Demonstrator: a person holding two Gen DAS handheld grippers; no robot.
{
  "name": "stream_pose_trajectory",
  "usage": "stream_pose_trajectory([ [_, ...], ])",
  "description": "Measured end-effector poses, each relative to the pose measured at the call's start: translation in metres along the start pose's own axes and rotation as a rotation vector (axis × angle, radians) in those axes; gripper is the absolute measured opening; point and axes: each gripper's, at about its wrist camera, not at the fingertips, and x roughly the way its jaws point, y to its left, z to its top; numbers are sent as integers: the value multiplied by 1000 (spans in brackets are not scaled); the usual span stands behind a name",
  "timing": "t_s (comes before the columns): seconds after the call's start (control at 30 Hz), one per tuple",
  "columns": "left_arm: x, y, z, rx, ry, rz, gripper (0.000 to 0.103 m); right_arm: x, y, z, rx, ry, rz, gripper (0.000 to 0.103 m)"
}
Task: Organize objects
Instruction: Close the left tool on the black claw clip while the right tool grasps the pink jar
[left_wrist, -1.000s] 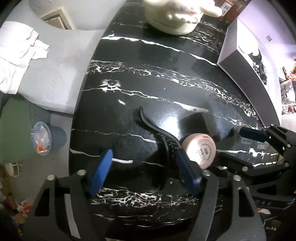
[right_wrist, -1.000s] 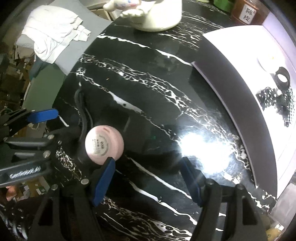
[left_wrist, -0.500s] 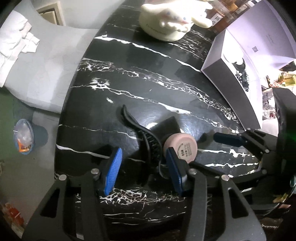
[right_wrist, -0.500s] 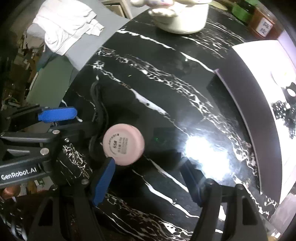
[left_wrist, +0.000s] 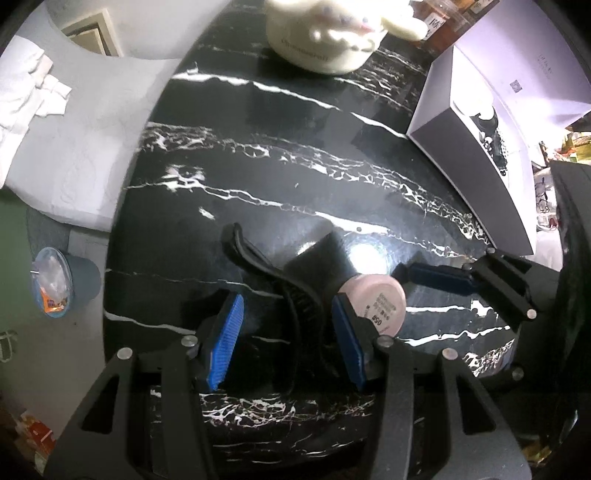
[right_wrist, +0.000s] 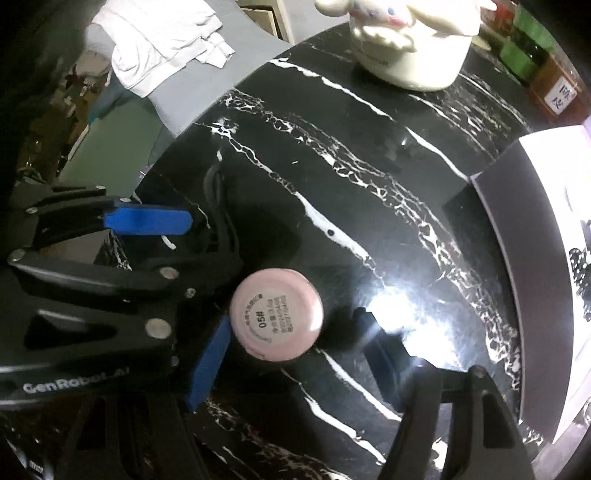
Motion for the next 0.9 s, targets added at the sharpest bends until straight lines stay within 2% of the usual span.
stream_pose_trajectory([
  [0.07,2,-1,0,7,5,-14,47,-2,-4,-1,5,-4,-8,53],
  [0.23,4,-7,5,35,-2,0,39,-5,-11,-3,20,-8,-11,52],
  [0.3,4,-8,6,43,-3,5,30,-6,-13,-6,25,-9,-11,52],
  [0.37,5,-8,5,51,4,-4,26,-6,-13,-7,32,-10,-11,52],
  [0.57,5,-12,2,137,36,-17,26,-10,-24,-17,63,-5,-12,52],
  [0.77,3,2,-9,101,60,-99,26,-11,-25,-24,84,-5,-12,52],
  [0.9,0,-2,-11,101,44,-99,28,-11,-25,-25,92,-1,-16,52],
])
